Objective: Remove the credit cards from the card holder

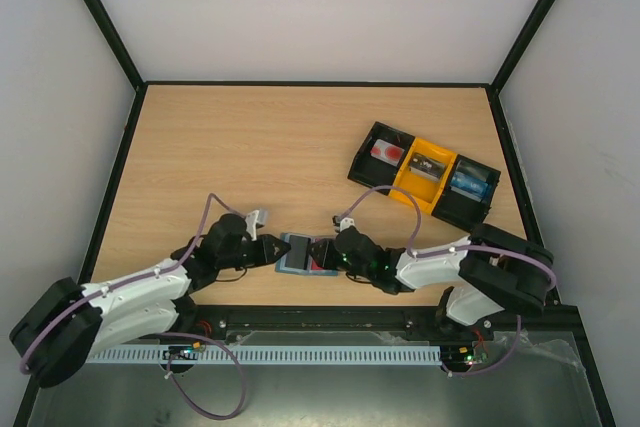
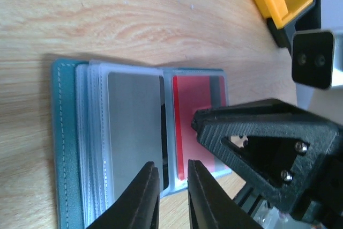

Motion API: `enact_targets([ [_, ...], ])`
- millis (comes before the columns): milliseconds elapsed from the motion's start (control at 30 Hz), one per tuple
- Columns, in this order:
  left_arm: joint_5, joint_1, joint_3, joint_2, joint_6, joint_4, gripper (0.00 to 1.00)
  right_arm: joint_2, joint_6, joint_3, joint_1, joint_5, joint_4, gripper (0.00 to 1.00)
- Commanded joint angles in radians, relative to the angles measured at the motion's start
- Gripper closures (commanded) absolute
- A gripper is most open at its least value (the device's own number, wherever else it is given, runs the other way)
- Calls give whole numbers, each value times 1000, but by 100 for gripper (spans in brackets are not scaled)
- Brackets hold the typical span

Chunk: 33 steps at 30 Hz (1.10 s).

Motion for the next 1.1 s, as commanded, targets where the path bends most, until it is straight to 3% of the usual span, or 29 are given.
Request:
enact_targets([
  [0,94,5,-54,67,13,164,84,56,41,-28,-4,-19,96,80],
  [367,18,5,-47,158,45,43,85,153,72,-66,-20,-72,279,81],
  [533,18,5,-36,207,59,-11,97,170,87,-70,-22,-88,296,86],
  [1067,17,5,-62,158,38,-55,97,246,109,-64,-26,-129,385,85],
])
